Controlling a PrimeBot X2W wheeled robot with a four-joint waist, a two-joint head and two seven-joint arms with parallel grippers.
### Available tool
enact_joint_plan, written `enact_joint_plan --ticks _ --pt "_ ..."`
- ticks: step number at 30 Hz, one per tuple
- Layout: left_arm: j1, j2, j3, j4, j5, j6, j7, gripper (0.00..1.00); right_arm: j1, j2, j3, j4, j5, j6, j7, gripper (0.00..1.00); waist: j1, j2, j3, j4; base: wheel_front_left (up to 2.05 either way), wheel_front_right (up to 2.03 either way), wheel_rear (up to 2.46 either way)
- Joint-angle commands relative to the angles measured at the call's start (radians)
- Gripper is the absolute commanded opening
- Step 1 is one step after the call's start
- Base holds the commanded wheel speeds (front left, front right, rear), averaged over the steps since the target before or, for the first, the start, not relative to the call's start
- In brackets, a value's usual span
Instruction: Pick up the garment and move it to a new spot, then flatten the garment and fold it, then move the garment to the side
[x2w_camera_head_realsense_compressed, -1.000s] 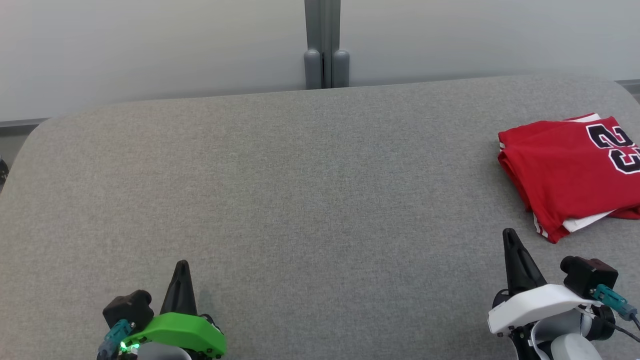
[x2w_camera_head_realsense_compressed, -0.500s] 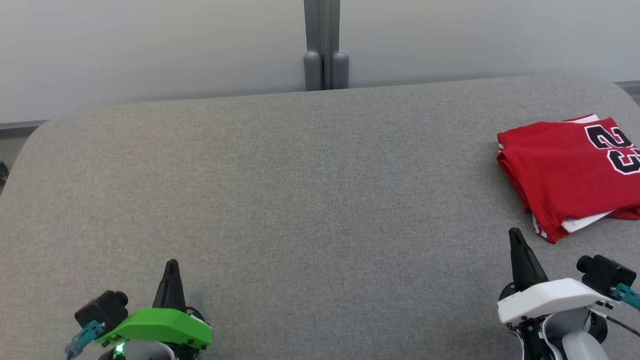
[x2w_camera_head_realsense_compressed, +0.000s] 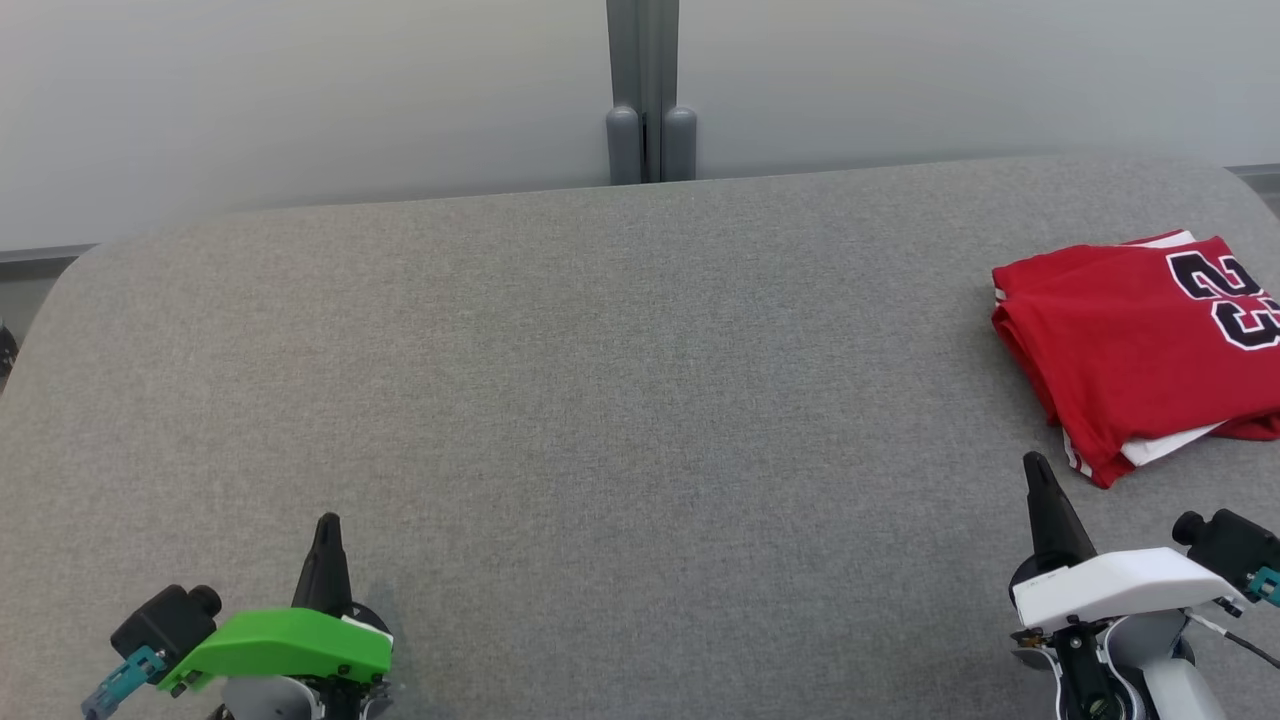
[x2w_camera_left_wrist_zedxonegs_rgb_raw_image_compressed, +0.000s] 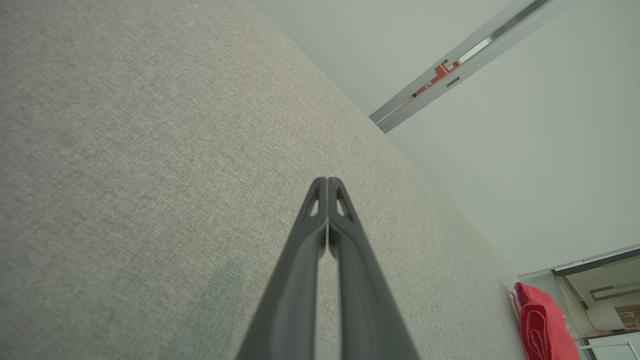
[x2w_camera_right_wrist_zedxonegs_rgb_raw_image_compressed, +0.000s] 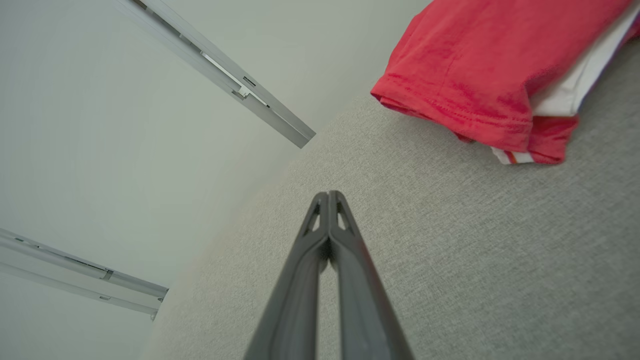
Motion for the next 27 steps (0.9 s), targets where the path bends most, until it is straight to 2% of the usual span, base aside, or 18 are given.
enact_joint_plan --ticks 1,27 --pt "-0.028 0.003 0.011 -0.018 -0.035 -0.008 0.008 0.0 -0.027 -0.005 -0.005 -0.012 0.036 0.0 0.009 0.0 0.0 0.0 0.0 0.0 0.0 0.0 0.0" --pt "-0.038 0.004 0.072 -0.045 -0.302 -0.049 0.084 0.0 -0.044 -0.007 -0.025 -0.007 0.334 0.0 0.078 0.0 0.0 0.0 -0.009 -0.003 0.0 0.0 0.0"
